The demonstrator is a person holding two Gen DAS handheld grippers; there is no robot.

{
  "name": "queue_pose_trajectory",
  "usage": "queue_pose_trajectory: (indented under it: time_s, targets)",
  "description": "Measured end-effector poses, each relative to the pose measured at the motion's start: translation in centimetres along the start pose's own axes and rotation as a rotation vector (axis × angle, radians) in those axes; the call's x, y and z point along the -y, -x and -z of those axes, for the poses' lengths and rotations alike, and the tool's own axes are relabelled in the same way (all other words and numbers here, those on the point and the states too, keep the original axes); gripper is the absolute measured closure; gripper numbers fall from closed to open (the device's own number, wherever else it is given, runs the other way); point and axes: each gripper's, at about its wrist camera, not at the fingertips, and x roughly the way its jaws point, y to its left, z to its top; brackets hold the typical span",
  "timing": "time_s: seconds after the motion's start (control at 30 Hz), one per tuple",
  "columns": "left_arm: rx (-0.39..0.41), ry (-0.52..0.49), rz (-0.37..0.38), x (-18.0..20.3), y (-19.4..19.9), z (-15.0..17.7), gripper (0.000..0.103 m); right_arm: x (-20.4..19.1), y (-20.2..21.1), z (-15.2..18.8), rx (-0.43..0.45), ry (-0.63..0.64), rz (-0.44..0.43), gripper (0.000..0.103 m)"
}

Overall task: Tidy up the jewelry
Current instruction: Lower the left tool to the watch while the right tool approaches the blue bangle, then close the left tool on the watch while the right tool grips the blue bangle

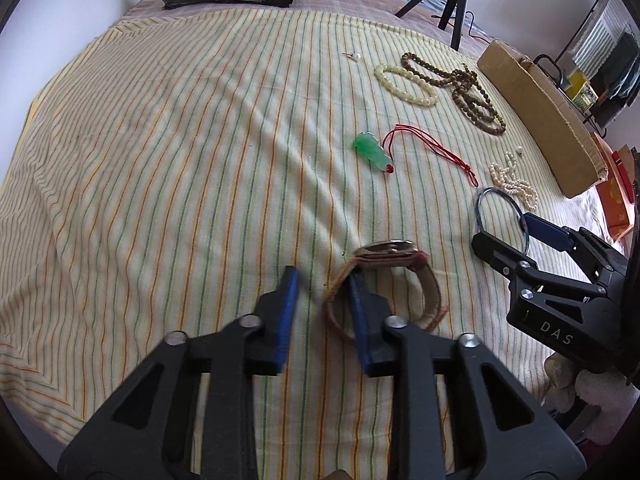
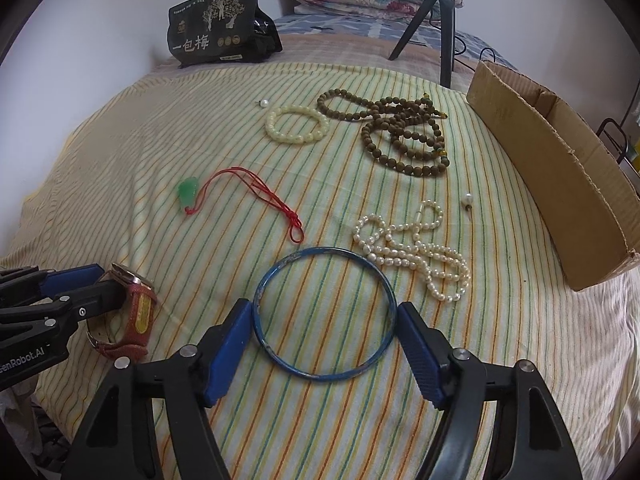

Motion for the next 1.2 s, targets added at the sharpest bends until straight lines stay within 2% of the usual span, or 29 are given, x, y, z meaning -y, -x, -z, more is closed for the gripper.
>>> queue_pose_trajectory:
  time_s: [0.07, 0.3, 0.77, 1.2]
  targets:
    - [-0.001, 0.000, 0.007, 0.0, 0.1, 0.1, 0.094, 0.0, 0.1, 0.0, -0.001, 0.001, -0.004, 0.029]
    - [0.006, 0.006, 0.024, 0.2, 0.4, 0.0, 0.097, 0.0, 1.2, 0.2, 0.008, 0.009, -0.022, 0.029]
    - [0.065, 0.006, 0.030, 0.6, 2.5, -0.2, 0.097, 0.7, 4.9, 0.0, 0.067, 0.063, 0.006, 0.029]
    - [0.119, -0.030, 0.063, 3.0, 5.1, -1.3, 0.097, 6.0, 10.5, -1.3, 0.142, 0.061, 0.069, 0.029]
